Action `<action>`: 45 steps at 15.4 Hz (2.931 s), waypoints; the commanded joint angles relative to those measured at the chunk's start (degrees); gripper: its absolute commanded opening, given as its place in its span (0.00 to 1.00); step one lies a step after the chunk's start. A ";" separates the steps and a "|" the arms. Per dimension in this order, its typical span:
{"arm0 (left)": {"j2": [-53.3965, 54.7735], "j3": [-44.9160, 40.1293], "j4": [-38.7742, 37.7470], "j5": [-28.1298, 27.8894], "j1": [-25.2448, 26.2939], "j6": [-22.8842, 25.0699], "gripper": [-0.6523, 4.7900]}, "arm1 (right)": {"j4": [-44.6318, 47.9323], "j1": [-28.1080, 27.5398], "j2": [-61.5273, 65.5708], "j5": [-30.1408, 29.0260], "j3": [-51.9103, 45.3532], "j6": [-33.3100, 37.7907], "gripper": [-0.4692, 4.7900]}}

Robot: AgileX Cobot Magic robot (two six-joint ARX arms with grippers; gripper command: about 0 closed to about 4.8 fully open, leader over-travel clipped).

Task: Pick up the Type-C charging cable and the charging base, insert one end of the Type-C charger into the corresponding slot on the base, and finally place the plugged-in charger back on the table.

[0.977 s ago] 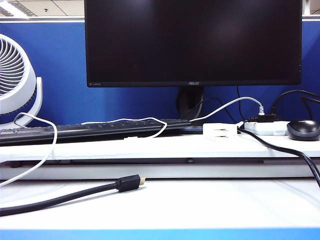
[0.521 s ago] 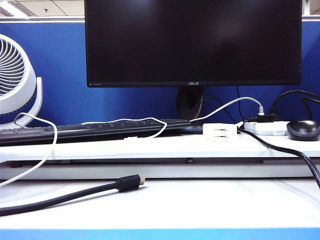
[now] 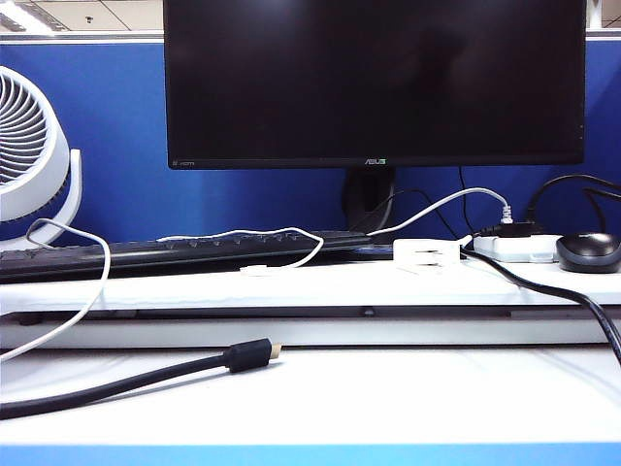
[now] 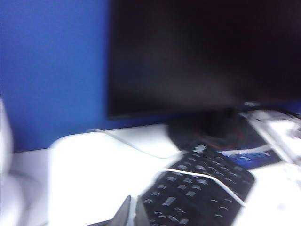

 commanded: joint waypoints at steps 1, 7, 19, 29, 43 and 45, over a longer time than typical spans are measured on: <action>4.35 3.37 -0.31 8.39 -2.19 0.24 0.11 | -7.65 5.22 7.98 -0.63 5.51 -2.38 0.09; 6.34 3.67 -0.13 8.70 -8.13 0.28 0.11 | -15.32 13.46 18.78 0.11 5.60 -2.62 0.09; 6.34 3.67 -0.61 8.92 -8.13 0.22 0.11 | -17.92 15.63 30.25 9.70 5.64 -7.48 0.87; 6.34 3.65 -0.61 8.79 -8.13 0.24 0.11 | -18.38 15.63 34.01 9.53 5.81 -7.48 0.65; 9.70 3.65 -0.63 14.10 -9.79 -1.51 0.11 | -16.92 15.63 7.63 2.43 5.88 -45.33 0.08; 12.70 3.65 -0.59 14.08 -12.44 -1.53 0.11 | -15.91 15.63 4.00 2.45 5.88 -47.82 0.08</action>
